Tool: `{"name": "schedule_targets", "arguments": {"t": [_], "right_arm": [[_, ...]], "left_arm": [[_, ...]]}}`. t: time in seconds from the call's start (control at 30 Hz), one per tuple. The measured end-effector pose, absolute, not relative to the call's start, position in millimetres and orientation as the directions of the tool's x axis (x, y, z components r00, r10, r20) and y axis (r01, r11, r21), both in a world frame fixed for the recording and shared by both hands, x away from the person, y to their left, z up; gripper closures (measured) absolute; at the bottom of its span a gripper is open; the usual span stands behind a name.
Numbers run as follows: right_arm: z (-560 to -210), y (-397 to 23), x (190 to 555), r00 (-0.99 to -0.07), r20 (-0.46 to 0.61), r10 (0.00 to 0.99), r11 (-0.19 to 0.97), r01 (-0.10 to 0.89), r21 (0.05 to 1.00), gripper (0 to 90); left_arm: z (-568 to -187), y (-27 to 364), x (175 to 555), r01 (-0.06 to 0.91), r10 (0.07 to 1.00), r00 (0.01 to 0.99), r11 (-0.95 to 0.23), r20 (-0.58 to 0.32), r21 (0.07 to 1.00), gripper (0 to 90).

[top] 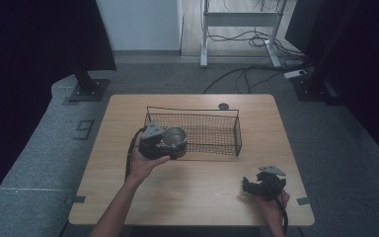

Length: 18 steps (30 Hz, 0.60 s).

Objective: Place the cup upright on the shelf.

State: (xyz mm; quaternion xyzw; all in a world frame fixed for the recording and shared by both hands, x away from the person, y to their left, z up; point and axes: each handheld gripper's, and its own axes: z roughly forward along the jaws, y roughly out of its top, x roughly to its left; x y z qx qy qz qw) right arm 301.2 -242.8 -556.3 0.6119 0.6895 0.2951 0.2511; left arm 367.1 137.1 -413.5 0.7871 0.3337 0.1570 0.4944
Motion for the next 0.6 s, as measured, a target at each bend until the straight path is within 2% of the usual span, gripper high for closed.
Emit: {"name": "schedule_targets", "arguments": {"t": [0.6], "right_arm": [[-556.3,-242.9,301.3,-0.126,0.013,0.992,0.079,0.695,0.715,0.2]], "left_arm": [[-409.1,134.9,379.3,0.375,0.689,0.721,-0.289,-0.080,0.881,14.7]]}}
